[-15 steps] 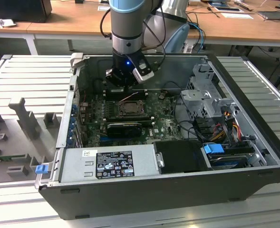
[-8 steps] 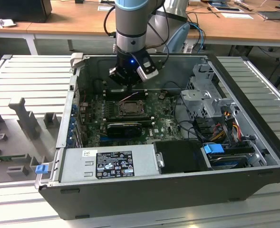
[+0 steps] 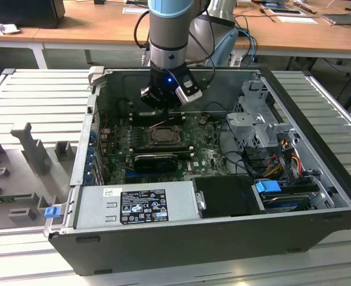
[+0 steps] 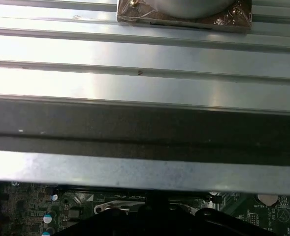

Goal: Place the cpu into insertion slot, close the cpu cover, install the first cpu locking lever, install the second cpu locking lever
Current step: 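Install the first cpu locking lever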

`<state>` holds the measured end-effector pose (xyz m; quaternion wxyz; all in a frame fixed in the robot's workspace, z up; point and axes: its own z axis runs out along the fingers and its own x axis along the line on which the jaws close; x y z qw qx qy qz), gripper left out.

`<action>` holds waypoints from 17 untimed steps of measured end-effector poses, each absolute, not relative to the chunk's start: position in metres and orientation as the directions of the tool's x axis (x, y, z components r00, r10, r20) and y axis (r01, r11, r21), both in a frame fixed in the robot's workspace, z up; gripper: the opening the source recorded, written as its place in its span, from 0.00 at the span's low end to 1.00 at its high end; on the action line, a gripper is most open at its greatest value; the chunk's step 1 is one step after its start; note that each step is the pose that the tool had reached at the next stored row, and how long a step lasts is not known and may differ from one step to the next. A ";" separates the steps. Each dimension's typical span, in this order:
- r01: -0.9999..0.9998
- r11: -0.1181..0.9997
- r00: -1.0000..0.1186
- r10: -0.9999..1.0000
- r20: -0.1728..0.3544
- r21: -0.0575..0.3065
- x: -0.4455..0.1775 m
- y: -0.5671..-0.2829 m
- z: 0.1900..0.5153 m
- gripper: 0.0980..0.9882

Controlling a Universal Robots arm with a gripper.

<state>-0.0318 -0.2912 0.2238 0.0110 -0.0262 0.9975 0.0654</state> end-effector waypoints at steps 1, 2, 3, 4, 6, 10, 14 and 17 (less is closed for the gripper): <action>-0.054 0.990 -0.998 -0.051 -0.025 0.130 -0.031 -0.293 0.223 0.01; -0.054 0.990 -0.998 -0.051 -0.025 0.130 -0.031 -0.293 0.222 0.01; -0.054 0.990 -0.998 -0.051 -0.025 0.130 -0.031 -0.293 0.222 0.01; -0.054 0.990 -0.998 -0.051 -0.025 0.130 -0.030 -0.293 0.221 0.01; -0.054 0.990 -0.998 -0.051 -0.026 0.130 -0.028 -0.292 0.220 0.01; -0.054 0.990 -0.998 -0.051 -0.025 0.130 -0.026 -0.292 0.218 0.01; -0.054 0.990 -0.998 -0.051 -0.025 0.130 -0.025 -0.292 0.216 0.01; -0.054 0.990 -0.998 -0.051 -0.025 0.130 -0.025 -0.292 0.215 0.01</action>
